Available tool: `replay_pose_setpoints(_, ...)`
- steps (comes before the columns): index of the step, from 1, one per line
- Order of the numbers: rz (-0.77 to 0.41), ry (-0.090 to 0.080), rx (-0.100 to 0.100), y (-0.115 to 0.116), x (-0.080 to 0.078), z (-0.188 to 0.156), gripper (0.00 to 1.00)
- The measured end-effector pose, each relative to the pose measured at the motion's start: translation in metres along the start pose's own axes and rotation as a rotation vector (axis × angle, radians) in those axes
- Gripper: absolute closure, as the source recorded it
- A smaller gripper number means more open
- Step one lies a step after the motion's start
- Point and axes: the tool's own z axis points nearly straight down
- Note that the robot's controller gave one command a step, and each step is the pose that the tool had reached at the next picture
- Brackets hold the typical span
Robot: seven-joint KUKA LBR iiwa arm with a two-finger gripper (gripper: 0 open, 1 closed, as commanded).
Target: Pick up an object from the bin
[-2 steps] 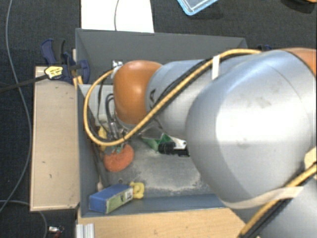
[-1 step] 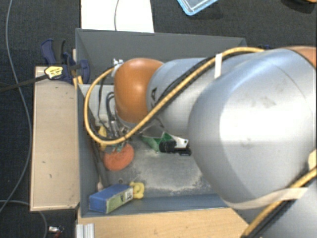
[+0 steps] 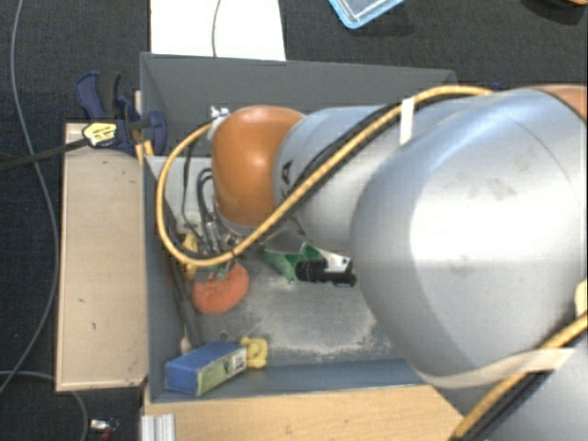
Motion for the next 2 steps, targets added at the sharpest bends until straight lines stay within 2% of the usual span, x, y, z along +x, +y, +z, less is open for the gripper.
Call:
replay_pose_setpoints(1, -0.002, 0.006, 0.009, -0.002, 0.001, -0.036, 1.0)
replay_pose_setpoints(2, -0.006, 0.0, 0.0, 0.001, -0.001, -0.068, 1.0)
